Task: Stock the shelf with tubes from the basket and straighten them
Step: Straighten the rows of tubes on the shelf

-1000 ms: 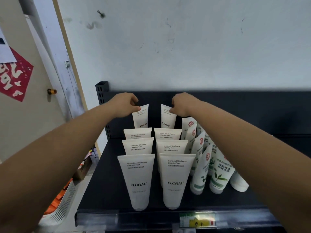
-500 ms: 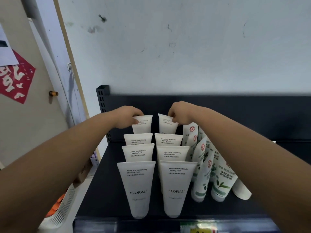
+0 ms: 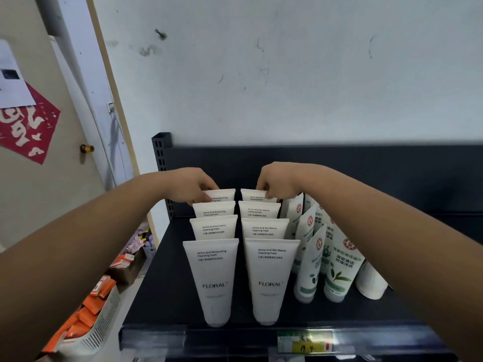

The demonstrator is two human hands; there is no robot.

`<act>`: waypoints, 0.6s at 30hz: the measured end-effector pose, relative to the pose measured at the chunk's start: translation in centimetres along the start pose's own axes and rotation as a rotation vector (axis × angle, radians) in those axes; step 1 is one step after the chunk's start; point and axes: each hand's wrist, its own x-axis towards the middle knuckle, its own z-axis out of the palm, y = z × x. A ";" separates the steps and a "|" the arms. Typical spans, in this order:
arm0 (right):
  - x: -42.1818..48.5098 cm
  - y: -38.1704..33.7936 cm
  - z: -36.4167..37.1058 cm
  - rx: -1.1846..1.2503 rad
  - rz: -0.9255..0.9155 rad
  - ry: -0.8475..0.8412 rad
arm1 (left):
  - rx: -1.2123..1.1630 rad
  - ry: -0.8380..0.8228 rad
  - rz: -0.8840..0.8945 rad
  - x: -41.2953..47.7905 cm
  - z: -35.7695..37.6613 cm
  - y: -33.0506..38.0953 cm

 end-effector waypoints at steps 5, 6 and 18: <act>-0.3 -0.5 0.2 0.036 0.010 -0.002 | 0.003 -0.001 -0.014 -0.3 0.1 0.2; -0.4 -0.6 0.2 0.038 0.012 0.002 | 0.008 0.008 -0.015 -0.4 0.2 0.2; -3.7 0.2 -2.0 0.257 0.028 -0.005 | -0.123 -0.096 -0.080 -0.6 0.0 0.5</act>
